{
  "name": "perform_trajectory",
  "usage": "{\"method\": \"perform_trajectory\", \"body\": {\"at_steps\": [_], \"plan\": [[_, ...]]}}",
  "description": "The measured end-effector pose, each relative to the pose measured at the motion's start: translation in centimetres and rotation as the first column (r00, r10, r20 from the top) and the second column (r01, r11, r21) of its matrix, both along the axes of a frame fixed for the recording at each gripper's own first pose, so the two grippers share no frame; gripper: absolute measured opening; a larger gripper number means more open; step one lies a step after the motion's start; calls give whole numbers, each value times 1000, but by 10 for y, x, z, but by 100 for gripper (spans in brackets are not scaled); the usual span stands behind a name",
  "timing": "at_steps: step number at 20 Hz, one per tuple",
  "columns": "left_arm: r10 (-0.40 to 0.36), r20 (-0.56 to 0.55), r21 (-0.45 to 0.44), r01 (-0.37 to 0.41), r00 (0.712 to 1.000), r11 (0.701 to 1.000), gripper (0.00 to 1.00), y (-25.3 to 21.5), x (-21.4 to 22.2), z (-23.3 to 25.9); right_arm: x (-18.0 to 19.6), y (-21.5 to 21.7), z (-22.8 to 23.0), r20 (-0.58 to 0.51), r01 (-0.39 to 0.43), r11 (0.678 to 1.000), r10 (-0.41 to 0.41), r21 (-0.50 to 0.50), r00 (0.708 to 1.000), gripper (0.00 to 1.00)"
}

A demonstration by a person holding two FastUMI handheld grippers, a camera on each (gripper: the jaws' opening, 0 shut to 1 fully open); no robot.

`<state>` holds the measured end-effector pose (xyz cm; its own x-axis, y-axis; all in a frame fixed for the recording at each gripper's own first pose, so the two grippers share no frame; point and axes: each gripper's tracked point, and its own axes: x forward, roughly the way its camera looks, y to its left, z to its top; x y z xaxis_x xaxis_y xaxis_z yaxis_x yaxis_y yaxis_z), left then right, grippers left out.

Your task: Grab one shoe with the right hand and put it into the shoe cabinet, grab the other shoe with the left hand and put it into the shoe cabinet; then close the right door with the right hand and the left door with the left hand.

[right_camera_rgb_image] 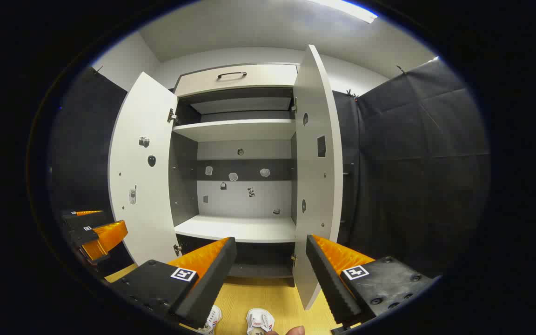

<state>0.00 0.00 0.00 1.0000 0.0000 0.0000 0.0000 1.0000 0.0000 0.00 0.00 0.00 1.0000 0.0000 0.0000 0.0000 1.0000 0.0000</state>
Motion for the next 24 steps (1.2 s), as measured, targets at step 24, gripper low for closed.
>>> {"method": "perform_trajectory", "body": {"at_steps": [24], "plan": [[9,6,8,-9,1000,1000,95,5,-6,-1,-4,3,0,-8,3,1000,-3,29,1000,98]]}}
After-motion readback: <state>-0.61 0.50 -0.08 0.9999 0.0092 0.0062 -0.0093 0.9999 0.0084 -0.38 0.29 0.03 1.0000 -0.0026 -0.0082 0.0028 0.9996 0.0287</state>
